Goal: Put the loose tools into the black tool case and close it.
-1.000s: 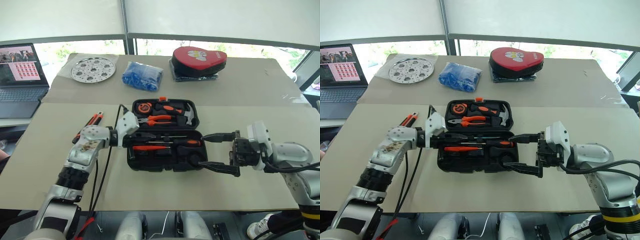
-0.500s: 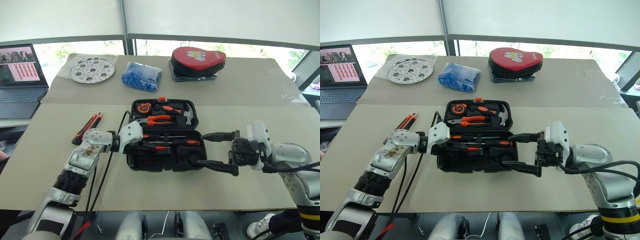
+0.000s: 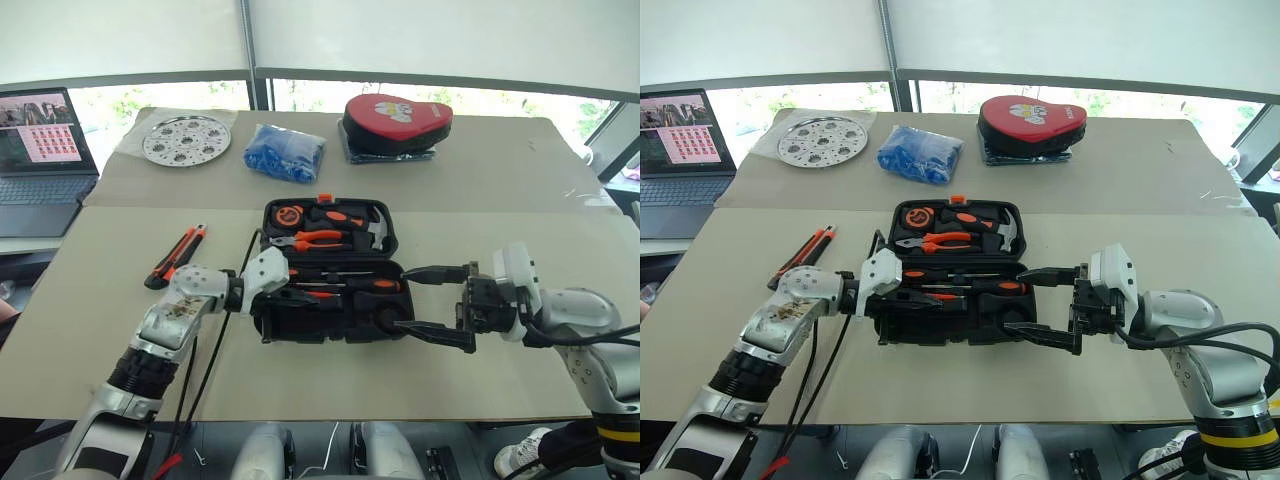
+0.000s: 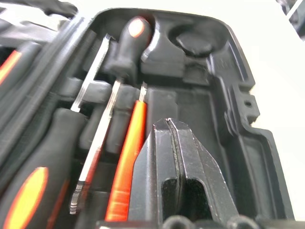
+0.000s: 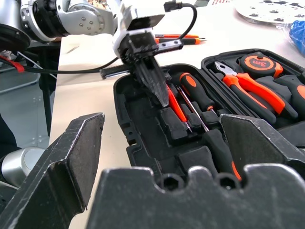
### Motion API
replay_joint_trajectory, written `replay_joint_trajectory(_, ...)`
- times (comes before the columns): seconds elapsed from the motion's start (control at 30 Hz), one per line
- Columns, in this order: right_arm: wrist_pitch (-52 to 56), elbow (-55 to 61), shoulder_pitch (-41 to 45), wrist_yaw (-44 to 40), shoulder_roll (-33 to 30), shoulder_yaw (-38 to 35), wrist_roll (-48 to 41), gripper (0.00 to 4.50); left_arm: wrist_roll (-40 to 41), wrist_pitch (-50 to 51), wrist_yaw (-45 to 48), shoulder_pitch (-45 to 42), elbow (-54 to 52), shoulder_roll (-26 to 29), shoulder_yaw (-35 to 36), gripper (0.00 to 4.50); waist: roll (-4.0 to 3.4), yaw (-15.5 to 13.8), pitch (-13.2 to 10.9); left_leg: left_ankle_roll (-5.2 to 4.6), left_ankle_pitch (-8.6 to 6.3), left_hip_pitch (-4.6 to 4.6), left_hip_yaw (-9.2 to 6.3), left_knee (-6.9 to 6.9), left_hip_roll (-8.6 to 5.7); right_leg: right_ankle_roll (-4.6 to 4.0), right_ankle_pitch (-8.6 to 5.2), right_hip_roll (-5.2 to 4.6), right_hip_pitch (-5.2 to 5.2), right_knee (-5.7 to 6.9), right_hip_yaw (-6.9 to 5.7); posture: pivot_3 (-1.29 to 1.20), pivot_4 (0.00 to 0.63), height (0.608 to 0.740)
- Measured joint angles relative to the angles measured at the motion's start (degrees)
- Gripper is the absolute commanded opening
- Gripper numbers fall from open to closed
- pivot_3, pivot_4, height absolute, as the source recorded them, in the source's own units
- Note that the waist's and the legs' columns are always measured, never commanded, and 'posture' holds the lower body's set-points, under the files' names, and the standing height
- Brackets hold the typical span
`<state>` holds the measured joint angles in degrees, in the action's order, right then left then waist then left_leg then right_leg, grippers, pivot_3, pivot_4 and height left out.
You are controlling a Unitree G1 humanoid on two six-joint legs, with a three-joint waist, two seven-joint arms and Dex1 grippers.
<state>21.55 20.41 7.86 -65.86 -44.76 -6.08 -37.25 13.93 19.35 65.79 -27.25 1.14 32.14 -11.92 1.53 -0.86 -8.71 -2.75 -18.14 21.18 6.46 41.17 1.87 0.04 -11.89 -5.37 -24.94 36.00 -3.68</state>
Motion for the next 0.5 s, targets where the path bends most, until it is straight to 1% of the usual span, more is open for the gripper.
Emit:
replay_joint_trajectory(0.13,0.0,0.1,0.0,-0.1,0.0,0.0,0.0,4.50,-2.2,-0.4,-2.2,-3.0,1.9,0.0,-0.2,0.03,0.00,0.0,0.0,-0.01,0.00,0.00,0.00,0.00,-0.03,0.00,0.00,0.00,0.01,-0.02,0.00,0.00,0.150,0.740)
replay_joint_trajectory(0.3,0.0,0.1,0.0,-0.1,0.0,0.0,0.0,4.50,-5.7,-2.4,-2.5,-3.3,4.3,-0.2,-3.0,0.03,0.00,0.0,0.0,-0.01,0.00,0.01,0.01,-0.01,-0.03,0.00,0.00,0.01,0.00,-0.03,0.00,0.00,0.150,0.740)
replay_joint_trajectory(0.5,0.0,0.1,0.0,0.0,0.0,0.0,0.0,4.50,-6.1,-2.9,-1.6,-3.3,4.1,-0.1,-3.0,0.03,0.00,0.1,0.0,-0.01,-0.01,0.01,0.00,-0.02,-0.02,0.01,0.00,0.01,0.00,-0.04,0.00,0.00,0.150,0.740)
